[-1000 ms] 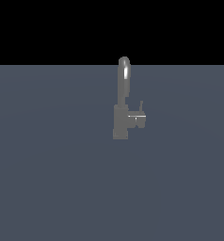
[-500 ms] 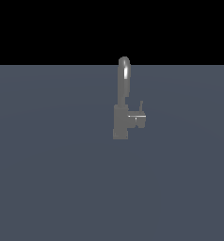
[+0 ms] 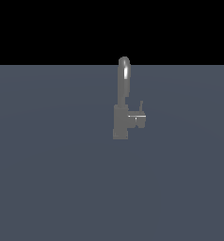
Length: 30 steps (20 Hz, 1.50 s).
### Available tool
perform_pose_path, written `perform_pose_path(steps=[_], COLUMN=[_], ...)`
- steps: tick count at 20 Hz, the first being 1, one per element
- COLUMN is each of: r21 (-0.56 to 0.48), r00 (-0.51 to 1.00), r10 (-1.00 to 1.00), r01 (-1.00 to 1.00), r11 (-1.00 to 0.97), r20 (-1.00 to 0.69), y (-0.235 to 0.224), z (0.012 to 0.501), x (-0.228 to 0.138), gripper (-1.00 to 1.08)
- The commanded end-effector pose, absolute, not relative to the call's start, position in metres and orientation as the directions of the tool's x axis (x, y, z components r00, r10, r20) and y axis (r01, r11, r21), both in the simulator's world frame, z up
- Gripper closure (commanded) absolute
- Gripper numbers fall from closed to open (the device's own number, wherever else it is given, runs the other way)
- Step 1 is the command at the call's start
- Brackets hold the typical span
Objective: Turn on the faucet by rotating a designated handle.
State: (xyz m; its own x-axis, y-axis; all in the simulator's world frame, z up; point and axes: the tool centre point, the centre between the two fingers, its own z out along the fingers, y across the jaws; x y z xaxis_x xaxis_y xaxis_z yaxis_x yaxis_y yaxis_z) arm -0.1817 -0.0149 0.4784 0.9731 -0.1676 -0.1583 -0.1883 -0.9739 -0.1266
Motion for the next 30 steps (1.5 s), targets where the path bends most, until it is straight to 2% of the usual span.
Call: perform_pose_path(steps=[1, 16, 30], r21=[-0.152, -0.275, -0.323], r00=[0.961, 0.843, 0.663], r10=[-0.195, -0.321, -0.362], r01=[-0.226, -0.461, -0.68], r11=[-0.962, -0.844, -0.659], r20=[-0.195, -0.431, -0.656], y=[-0.017, -0.038, -0.066], z=[0.475, 0.441, 0.387], x=[-0.167, -0.083, -0.014], gripper=[1.08, 1.08, 1.08])
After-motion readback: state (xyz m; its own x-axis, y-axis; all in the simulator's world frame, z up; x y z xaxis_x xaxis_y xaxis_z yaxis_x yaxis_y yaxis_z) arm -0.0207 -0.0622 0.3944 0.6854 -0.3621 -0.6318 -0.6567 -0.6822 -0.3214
